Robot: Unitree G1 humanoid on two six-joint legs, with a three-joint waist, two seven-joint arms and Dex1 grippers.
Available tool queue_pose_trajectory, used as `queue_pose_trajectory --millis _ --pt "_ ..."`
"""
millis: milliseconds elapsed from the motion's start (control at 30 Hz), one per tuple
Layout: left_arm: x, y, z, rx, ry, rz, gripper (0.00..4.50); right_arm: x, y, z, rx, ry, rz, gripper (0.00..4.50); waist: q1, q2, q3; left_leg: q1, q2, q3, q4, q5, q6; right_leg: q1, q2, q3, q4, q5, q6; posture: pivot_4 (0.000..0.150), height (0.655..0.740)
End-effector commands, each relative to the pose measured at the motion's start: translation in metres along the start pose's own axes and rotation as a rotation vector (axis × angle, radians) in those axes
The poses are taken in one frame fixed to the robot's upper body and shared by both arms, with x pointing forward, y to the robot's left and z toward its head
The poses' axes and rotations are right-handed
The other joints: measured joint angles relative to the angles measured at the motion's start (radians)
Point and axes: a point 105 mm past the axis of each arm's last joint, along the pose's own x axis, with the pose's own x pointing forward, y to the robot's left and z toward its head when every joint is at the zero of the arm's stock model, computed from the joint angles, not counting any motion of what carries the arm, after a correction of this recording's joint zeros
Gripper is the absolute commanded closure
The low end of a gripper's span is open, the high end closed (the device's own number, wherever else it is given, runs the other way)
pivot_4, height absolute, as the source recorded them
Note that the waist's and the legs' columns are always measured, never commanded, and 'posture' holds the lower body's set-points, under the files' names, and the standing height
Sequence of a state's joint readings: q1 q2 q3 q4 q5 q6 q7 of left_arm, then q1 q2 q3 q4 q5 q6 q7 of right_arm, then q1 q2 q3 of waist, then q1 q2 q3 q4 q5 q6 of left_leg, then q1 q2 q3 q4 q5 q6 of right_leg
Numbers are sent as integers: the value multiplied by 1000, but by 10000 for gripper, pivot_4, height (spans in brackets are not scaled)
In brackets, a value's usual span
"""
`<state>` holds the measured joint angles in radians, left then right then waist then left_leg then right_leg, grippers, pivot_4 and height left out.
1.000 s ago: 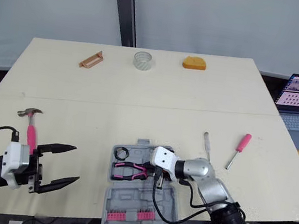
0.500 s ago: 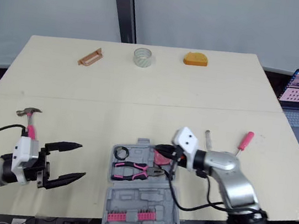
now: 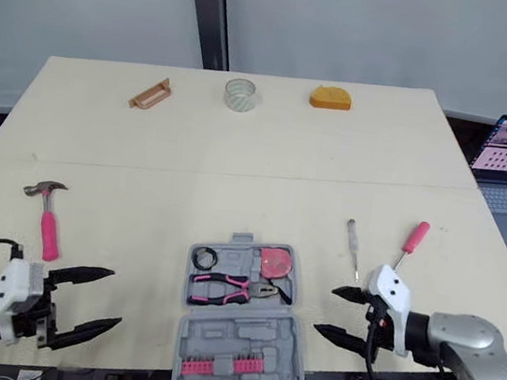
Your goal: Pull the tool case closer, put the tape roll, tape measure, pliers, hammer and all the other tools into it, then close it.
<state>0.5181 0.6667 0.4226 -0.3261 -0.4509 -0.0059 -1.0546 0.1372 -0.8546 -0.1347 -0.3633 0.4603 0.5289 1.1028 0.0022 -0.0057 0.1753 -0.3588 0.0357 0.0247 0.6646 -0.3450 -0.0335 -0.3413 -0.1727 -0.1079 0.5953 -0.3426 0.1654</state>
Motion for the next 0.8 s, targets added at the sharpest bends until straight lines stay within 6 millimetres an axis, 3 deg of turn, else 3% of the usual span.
queue_pose_trajectory --millis 33,433,500,567,600,767,800 --pt "-9 0 0 13 6 62 0 -8 -5 -2 -23 -14 -42 301 0 0 0 0 0 0 0 0 0 0 0 0 0 0 0 1500 7400" --pt "-7 -7 -5 -61 61 49 0 -7 -3 -13 -12 31 -68 301 16 0 0 0 0 0 0 0 0 0 0 0 -1 0 0 1500 7400" --pt "-5 -7 -4 -75 60 51 0 -7 -1 -13 -17 30 -59 5623 20 0 0 0 0 0 0 0 0 0 0 0 -1 0 0 1500 7400" --pt "-3 -7 -3 -92 56 44 5320 -6 0 -12 -20 24 -55 12933 21 0 0 0 0 0 0 0 0 0 0 0 -1 0 0 1500 7400" --pt "-2 -8 -3 -98 56 37 8968 -5 1 -12 -23 21 -53 18804 22 0 0 0 0 0 0 0 0 0 0 0 -1 0 0 1500 7400" --pt "2 -7 -3 -100 55 23 34794 -4 2 -13 -27 24 -51 44606 22 0 0 0 0 0 0 0 0 0 0 0 -1 0 0 1500 7400" --pt "2 -6 -3 -98 54 23 39700 -3 2 -13 -27 27 -48 45000 22 0 0 0 0 0 0 0 0 0 0 0 -1 0 0 1500 7400"
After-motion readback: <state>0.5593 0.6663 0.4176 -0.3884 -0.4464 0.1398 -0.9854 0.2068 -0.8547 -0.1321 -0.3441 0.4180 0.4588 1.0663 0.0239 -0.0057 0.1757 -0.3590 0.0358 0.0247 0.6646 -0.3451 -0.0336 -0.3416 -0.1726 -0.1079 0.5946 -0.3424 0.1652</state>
